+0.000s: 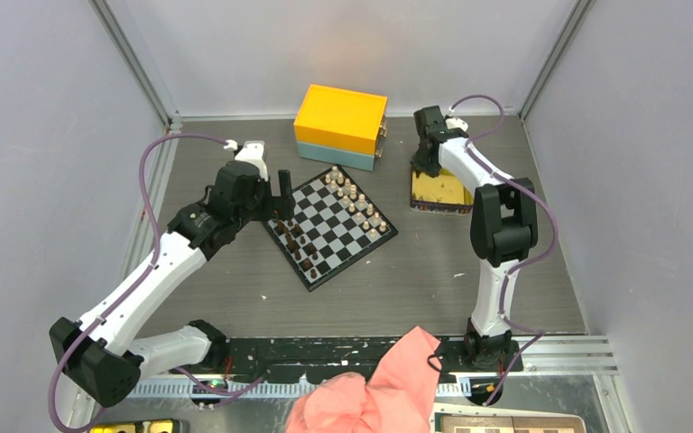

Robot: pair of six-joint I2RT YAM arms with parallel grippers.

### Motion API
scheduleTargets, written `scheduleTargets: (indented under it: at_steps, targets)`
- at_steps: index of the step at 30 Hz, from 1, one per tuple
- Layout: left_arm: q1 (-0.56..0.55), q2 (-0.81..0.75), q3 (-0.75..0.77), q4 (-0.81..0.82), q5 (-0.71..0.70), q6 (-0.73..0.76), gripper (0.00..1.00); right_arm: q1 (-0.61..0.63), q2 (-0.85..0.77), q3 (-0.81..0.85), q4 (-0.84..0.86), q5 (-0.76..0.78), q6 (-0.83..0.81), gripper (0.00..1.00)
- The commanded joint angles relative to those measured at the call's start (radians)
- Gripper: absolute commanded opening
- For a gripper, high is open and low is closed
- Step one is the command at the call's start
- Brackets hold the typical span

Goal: Set up the chess pieces on the board
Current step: Pick up the chess piece from the storage box.

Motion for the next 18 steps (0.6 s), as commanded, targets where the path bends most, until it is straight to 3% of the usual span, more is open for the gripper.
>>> scheduleTargets:
  at_steps: [1,18]
  targets:
    - [-0.004,-0.023,0.012,0.031,-0.020,0.005,0.99,-0.009,0.031,0.067,0.034,-0.026,-0.013,0.36]
    - [-0.005,0.017,0.026,0.040,-0.029,0.001,0.99,-0.042,0.089,0.104,0.065,-0.064,-0.025,0.37]
